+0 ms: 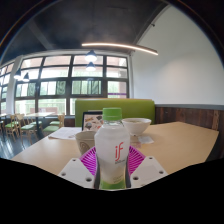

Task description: Pour water

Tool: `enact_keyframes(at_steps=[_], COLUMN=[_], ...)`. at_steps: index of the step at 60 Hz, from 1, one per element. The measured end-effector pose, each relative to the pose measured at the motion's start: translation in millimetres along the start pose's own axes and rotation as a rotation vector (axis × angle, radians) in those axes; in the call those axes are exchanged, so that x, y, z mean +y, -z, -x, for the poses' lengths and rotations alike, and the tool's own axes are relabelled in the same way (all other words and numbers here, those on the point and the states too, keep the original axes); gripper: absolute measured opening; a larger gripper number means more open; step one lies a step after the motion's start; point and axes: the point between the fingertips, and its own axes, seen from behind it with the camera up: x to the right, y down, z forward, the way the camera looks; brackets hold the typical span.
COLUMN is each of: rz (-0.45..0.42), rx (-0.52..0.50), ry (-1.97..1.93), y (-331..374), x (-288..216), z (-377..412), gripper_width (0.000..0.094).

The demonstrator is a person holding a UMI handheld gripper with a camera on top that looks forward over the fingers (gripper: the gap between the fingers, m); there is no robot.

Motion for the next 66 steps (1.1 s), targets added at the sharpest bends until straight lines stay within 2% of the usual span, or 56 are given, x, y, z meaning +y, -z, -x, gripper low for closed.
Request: enact_keyframes(at_steps=[5,13,21,32,41,42,44,48,58,66], rz=[0.013,0.038,0.021,-0.046,-0.108,-0.095,-0.132,-0.168,-0.183,-0.179], rx=[-0.014,-0.027,0.009,0.172,0.249,0.242,0.255,0.269,0.164,0.161], ry=[-0.009,0.039,0.233,1.060,1.759,1.855,1.966,2.179,2.506,2.515], y=[-1,-7,-22,-83,-140,-123,-150,-153,-159,-150], x=[1,4,-35,-116,-125,-141,-129,-126,-113,-113], z=[0,1,-13,-52,-23,-20,-12,3,24,25], gripper_width=[0.0287,0.0285,0.0286,0.0285,0.0285,0.0285,0.0284,0.0285,0.0287,0.0285])
